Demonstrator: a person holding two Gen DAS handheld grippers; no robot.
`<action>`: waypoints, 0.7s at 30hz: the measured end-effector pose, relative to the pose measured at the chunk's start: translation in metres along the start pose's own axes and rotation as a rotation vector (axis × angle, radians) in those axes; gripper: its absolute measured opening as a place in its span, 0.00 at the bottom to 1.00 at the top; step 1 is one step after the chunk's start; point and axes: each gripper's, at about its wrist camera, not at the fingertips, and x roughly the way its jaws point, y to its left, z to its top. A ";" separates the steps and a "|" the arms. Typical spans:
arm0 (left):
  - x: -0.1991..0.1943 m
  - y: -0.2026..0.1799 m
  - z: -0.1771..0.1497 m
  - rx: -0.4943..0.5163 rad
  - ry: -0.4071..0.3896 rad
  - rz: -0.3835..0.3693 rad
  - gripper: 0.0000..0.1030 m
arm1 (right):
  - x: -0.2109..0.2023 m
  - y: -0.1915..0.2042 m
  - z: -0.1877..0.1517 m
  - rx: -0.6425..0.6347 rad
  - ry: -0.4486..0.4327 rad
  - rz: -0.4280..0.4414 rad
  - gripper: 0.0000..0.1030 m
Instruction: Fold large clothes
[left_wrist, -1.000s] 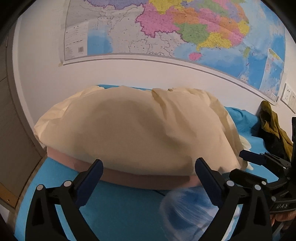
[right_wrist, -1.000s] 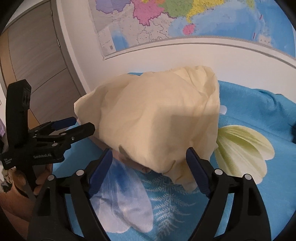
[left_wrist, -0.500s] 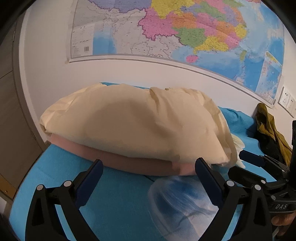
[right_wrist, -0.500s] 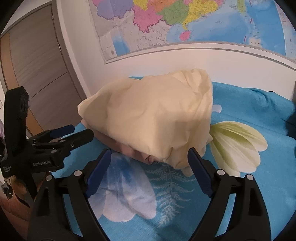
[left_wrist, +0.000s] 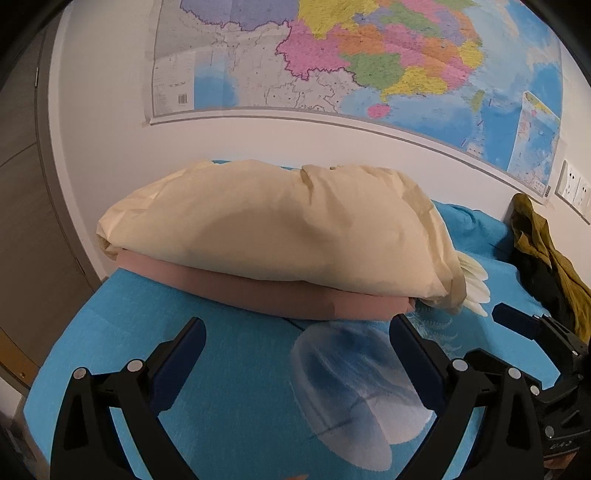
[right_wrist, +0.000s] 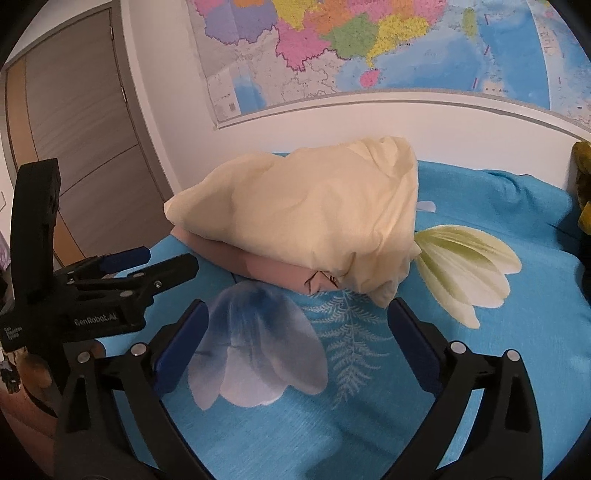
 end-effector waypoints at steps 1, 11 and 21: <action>-0.002 -0.001 -0.001 0.005 -0.004 0.003 0.93 | -0.001 0.001 -0.001 -0.004 -0.001 -0.001 0.94; -0.023 -0.008 -0.009 0.023 -0.037 0.026 0.93 | -0.019 0.011 -0.007 -0.022 -0.032 -0.008 0.94; -0.035 -0.006 -0.018 0.018 -0.038 0.029 0.93 | -0.031 0.021 -0.015 -0.043 -0.051 -0.010 0.94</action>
